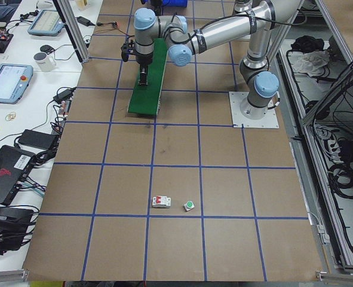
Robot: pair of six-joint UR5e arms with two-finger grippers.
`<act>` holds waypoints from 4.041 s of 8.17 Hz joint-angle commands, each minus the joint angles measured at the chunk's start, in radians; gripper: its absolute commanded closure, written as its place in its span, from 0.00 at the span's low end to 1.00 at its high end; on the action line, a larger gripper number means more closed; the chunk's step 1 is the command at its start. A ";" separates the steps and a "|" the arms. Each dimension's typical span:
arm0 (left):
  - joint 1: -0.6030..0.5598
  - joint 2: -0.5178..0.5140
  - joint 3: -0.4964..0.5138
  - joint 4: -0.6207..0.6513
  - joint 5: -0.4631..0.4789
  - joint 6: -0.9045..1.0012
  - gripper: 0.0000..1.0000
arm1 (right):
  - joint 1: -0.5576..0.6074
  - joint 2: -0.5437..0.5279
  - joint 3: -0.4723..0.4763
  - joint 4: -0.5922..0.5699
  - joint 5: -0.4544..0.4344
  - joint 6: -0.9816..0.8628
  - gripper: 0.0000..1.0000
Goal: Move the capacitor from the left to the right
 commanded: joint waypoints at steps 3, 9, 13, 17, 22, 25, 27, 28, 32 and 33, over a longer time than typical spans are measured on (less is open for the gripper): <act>0.003 -0.009 -0.003 -0.023 -0.016 -0.004 0.00 | 0.001 0.003 -0.004 -0.004 0.072 0.009 0.00; 0.003 -0.029 -0.002 -0.035 -0.020 -0.004 0.00 | -0.001 0.026 0.005 -0.018 0.095 -0.157 0.00; 0.005 -0.029 -0.005 -0.035 -0.005 0.069 0.00 | -0.009 0.043 0.004 -0.017 0.126 -0.148 0.00; 0.006 -0.045 -0.003 0.003 -0.001 0.155 0.00 | -0.007 0.054 0.005 -0.021 0.132 -0.031 0.00; 0.009 -0.017 0.006 -0.105 -0.002 0.149 0.00 | -0.007 0.054 0.005 -0.024 0.175 -0.031 0.00; 0.011 0.009 0.011 -0.138 -0.002 0.009 0.00 | -0.007 0.056 0.005 -0.026 0.177 -0.031 0.00; 0.000 0.050 0.014 -0.162 -0.002 -0.064 0.00 | -0.007 0.056 0.005 -0.052 0.177 -0.031 0.00; -0.003 0.070 0.029 -0.173 -0.001 -0.064 0.00 | -0.009 0.056 0.007 -0.050 0.177 -0.031 0.00; -0.014 0.121 0.023 -0.224 -0.004 -0.067 0.00 | -0.007 0.056 0.007 -0.065 0.197 -0.031 0.00; -0.014 0.122 0.020 -0.224 -0.004 -0.061 0.00 | -0.007 0.054 0.007 -0.067 0.198 -0.027 0.00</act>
